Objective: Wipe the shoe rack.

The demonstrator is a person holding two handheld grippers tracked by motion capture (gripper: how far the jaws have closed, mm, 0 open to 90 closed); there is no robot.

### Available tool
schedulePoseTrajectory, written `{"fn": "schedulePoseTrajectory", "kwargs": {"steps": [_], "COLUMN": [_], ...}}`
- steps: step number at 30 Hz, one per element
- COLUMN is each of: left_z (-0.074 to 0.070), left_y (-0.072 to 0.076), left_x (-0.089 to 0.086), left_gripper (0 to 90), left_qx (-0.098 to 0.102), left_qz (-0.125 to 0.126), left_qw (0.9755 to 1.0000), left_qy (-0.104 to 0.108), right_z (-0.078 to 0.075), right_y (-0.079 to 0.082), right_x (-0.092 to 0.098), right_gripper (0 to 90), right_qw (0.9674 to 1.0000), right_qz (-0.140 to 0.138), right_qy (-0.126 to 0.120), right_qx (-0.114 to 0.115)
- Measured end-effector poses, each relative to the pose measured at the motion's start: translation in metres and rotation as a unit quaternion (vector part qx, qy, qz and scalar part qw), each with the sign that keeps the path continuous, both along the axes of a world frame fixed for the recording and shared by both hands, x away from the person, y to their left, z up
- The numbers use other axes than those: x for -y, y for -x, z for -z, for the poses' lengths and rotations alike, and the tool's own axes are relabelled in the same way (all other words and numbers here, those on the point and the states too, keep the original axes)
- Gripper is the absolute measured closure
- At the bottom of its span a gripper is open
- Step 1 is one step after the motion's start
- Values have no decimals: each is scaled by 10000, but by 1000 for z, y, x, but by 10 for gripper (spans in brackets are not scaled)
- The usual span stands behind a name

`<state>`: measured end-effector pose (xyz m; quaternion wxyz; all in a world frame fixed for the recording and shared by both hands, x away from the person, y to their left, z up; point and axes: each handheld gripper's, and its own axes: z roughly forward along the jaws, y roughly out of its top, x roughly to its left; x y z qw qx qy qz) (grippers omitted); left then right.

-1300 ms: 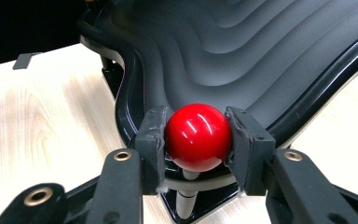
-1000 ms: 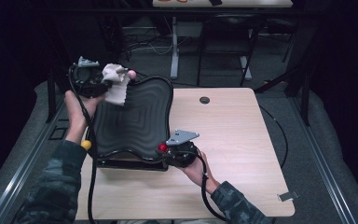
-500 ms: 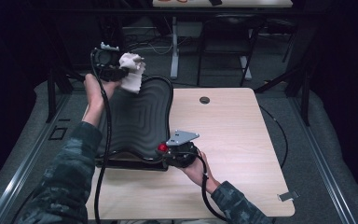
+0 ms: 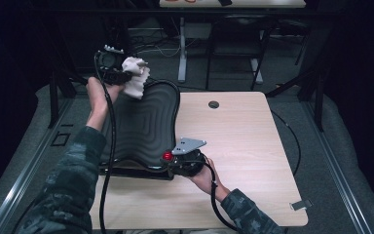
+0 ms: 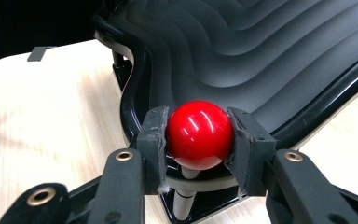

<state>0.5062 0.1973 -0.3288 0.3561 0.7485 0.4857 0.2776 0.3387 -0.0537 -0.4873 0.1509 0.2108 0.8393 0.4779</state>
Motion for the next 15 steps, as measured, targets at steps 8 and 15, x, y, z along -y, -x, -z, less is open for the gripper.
{"fn": "schedulePoseTrajectory", "kwargs": {"steps": [8,15], "left_z": [-2,-3], "left_y": [3,3], "left_x": [9,7], "left_gripper": [783,788], "left_qx": [41,34], "left_qz": [171,86], "left_qw": [9998,9999], "left_qy": [-28,-145], "right_z": [0,0], "right_y": [2,1], "right_x": [-4,-4], "right_gripper": [603,602], "right_qw": [9996,9996], "right_qz": [-265,-281], "right_qy": [-2,6], "right_qx": [20,-19]}}
